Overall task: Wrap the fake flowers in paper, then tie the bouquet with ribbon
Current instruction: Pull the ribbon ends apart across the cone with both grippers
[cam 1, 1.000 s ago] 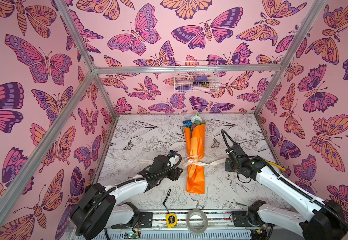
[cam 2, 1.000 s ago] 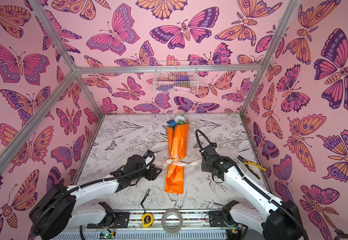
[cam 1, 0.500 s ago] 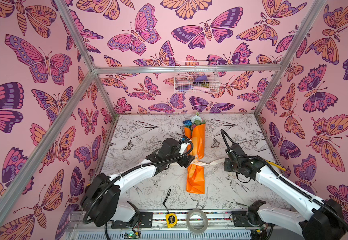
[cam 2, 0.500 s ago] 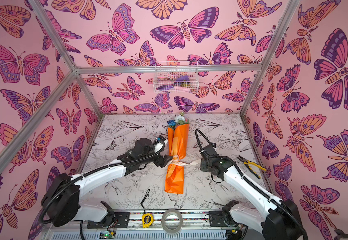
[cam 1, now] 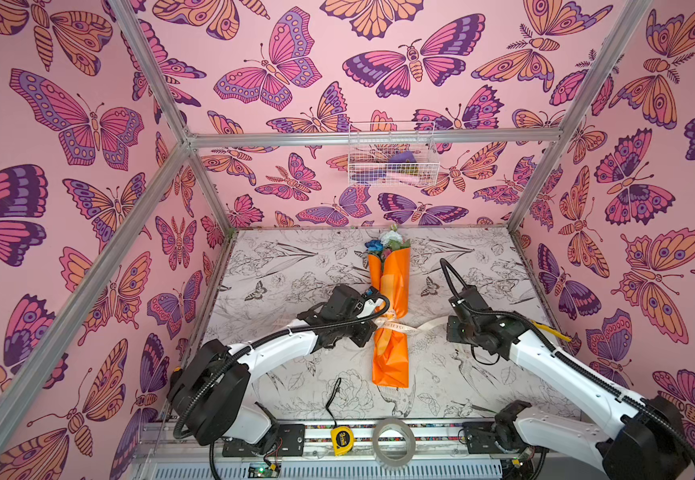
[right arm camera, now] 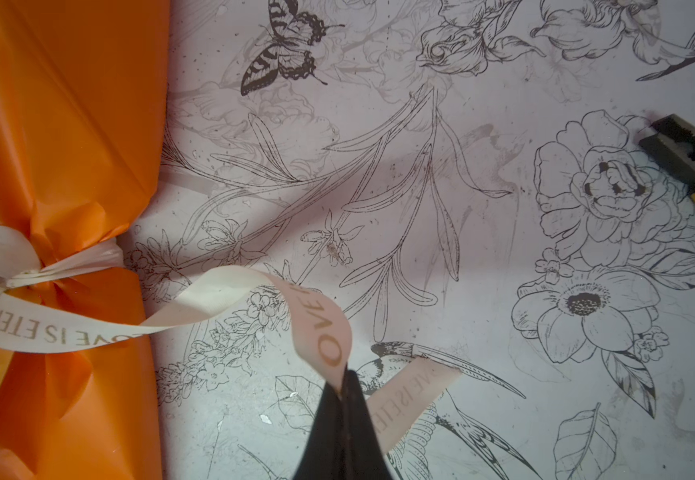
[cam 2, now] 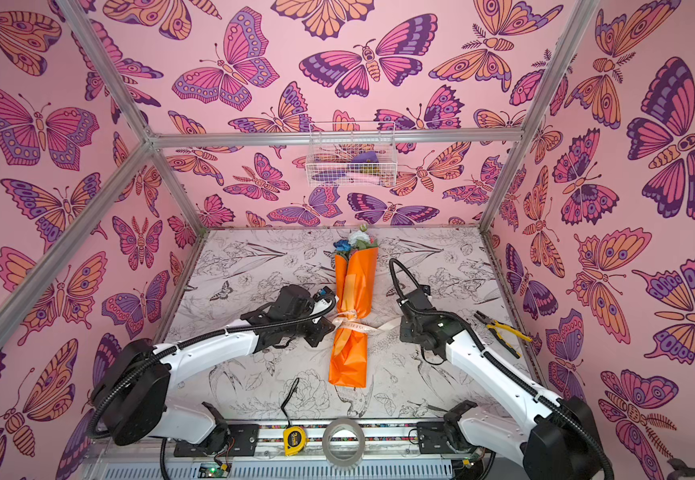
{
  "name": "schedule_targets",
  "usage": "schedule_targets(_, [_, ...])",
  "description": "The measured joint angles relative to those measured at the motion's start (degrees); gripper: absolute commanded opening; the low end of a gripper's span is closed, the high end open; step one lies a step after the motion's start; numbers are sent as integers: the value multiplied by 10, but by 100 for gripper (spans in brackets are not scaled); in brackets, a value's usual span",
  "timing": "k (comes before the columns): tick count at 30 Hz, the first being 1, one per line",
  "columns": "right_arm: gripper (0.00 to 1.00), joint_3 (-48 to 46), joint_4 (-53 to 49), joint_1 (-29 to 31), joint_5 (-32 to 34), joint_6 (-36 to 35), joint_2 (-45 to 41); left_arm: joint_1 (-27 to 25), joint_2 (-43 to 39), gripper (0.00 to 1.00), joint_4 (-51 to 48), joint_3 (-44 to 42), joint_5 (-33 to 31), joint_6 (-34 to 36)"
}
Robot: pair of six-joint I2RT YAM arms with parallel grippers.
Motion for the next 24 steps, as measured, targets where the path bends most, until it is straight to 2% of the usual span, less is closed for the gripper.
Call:
schedule_targets(10, [0, -5, -11, -42, 38, 13, -12, 0, -41, 0, 1, -94, -29, -22])
schedule_targets(14, [0, -23, -18, -66, 45, 23, -27, -1, -19, 0, 2, -103, -57, -41])
schedule_targets(18, [0, -31, -24, -72, 45, 30, -30, -1, 19, 4, 10, -103, -81, -60])
schedule_targets(19, [0, -31, -24, -72, 45, 31, -30, -1, 25, 7, 10, -103, -85, -63])
schedule_targets(20, [0, -31, -24, -72, 45, 31, -30, -1, 31, 15, 10, -103, -89, -67])
schedule_targets(22, [0, -31, -24, -73, 42, 32, -30, -1, 34, 38, 10, -101, -94, -74])
schedule_targets(24, [0, -31, -23, -73, 35, 33, -30, -1, 32, 48, 12, -98, -95, -80])
